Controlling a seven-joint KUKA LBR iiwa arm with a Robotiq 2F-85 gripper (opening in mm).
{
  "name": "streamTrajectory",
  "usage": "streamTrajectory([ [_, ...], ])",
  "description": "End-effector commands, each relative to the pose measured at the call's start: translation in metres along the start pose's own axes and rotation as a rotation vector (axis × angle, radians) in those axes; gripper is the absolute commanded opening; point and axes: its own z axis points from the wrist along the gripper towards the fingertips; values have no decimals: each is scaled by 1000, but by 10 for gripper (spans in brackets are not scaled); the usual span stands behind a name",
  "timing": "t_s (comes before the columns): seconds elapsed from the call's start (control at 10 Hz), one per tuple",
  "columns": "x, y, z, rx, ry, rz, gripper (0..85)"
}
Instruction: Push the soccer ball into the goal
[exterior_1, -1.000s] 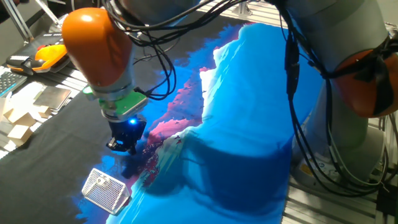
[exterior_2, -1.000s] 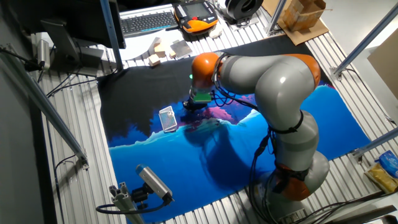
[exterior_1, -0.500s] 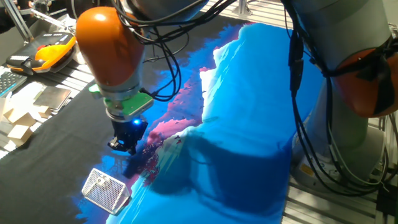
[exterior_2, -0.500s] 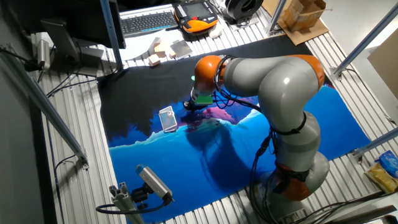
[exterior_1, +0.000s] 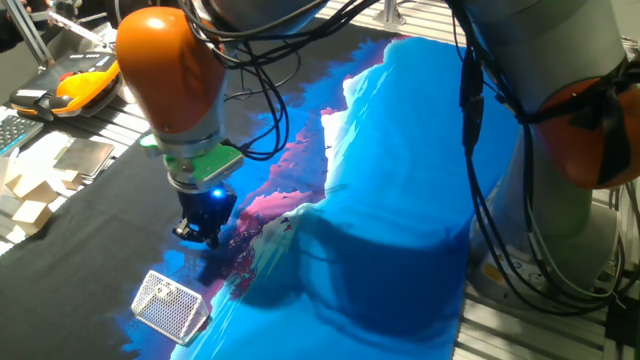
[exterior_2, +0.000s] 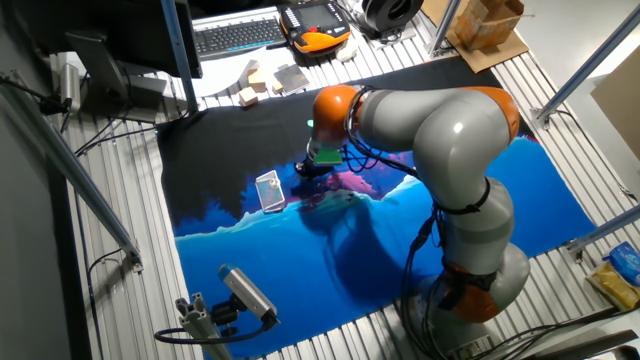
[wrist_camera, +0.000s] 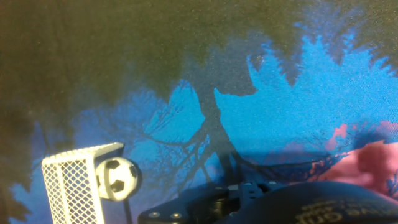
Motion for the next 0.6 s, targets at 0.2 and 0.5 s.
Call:
streamTrajectory([
  [0.2,-7,-15,-41,75,9,3,340],
  [0.5,-33,-82,-113,63,90,-125,340],
])
